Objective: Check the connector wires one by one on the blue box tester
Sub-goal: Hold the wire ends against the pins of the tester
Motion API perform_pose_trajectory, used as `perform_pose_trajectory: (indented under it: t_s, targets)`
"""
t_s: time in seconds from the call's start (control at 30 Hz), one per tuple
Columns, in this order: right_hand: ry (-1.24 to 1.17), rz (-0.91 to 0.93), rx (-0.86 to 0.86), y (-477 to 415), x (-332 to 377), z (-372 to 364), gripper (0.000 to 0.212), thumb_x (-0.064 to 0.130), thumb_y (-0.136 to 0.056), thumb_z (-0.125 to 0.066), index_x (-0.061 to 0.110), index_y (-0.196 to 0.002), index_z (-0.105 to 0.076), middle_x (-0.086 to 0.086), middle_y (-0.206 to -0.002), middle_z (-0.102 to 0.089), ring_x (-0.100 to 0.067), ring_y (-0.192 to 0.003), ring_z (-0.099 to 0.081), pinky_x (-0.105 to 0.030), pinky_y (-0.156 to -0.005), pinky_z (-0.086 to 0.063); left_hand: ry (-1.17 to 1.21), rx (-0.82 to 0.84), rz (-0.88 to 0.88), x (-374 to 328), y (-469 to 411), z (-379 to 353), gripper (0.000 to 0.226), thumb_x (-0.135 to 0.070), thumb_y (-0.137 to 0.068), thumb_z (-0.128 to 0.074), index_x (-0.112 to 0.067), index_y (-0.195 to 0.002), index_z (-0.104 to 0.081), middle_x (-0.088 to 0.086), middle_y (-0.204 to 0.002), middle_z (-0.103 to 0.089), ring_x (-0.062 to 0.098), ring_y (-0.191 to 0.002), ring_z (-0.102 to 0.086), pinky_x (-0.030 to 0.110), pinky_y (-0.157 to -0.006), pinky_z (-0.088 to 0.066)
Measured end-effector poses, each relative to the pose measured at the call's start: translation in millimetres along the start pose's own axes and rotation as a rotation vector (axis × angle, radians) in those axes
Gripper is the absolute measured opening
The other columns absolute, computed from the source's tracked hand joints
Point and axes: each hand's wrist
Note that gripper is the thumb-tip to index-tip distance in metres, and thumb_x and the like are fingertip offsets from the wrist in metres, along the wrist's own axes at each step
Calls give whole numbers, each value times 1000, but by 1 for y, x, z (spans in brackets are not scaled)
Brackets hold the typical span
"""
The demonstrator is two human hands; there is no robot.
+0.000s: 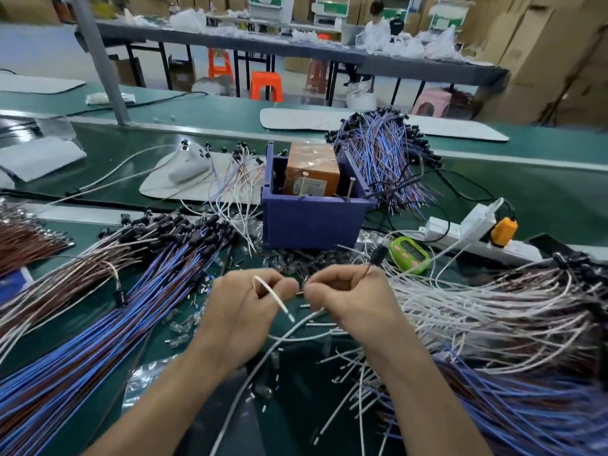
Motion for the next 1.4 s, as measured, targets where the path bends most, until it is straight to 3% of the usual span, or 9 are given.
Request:
perform_pose_trajectory:
  t_s: [0.13,0.23,0.33,0.5,0.7,0.83,0.93,1.1,1.4]
  targets:
    - [-68,14,-30,0,-3,-5,3,12,-76,-78,15,-77,-80,-1,-61,-70,0,-44,-52,-10,-46,-39,78,-24,82,0,1,-2,29,-41,-93,-69,-21,-73,-74,8,-57,-60,17,-51,-49,39,-56,-44]
    - [-90,9,-90,-2,-3,-12,9,8,-80,-76,14,-76,-79,0,-58,-66,-1,-43,-50,-11,-46,-38,121,-43,141,0,0,-4,26,-30,-97,-68,-22,-73,-73,-5,-44,-47,5,-44,-39,31,-47,-37]
    - [-146,-32,-140,-2,-4,-17,18,0,-83,-73,14,-73,-78,0,-54,-60,-5,-43,-45,-14,-44,-35,127,-71,174,-1,-1,-7,23,-30,-98,-67,-28,-75,-73,-8,-44,-45,7,-44,-38,41,-49,-39]
    - [-361,-33,-262,-1,2,-6,31,-8,-90,-65,15,-73,-77,-4,-56,-56,-8,-44,-42,-17,-42,-32,300,-154,366,9,-7,3,35,-27,-100,-65,-12,-68,-69,-7,-42,-40,11,-37,-26,22,-40,-21]
    - [-88,125,-169,13,10,-29,24,9,-82,-81,31,-93,-83,6,-71,-72,-8,-66,-59,-26,-65,-49,-189,-19,163,-5,4,-5,25,-34,-90,-63,-54,-77,-66,-27,-67,-66,1,-60,-63,14,-48,-39]
    - [-52,280,-109,27,14,-39,19,20,-83,-83,31,-98,-82,6,-86,-79,-10,-85,-75,-20,-74,-57,-585,55,-39,-7,15,-8,10,-29,-83,-54,-38,-87,-52,-11,-78,-70,16,-74,-69,24,-53,-31]
    - [-233,273,-182,21,16,-37,9,21,-84,-79,23,-91,-83,-1,-77,-78,-14,-72,-73,-22,-67,-56,-383,11,-84,-7,15,-6,12,-43,-91,-55,-38,-98,-63,-10,-63,-61,12,-60,-56,25,-55,-31]
    - [-406,120,-271,14,13,-27,31,41,-82,-64,15,-86,-82,-2,-60,-58,-7,-55,-52,-15,-49,-40,57,-49,-164,-12,17,-7,27,-55,-93,-55,-33,-87,-71,-20,-55,-52,2,-49,-43,11,-49,-30]
    - [-562,76,-441,2,6,-10,24,13,-97,-62,11,-84,-82,-7,-59,-55,-12,-45,-37,-20,-40,-26,-165,-115,15,-4,16,-13,34,-33,-100,-59,-24,-69,-69,-26,-54,-55,5,-55,-52,18,-53,-32]
Point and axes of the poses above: each hand's wrist, its own y-axis away from the middle knuckle, its own z-axis out of the back of the hand, x = y × z
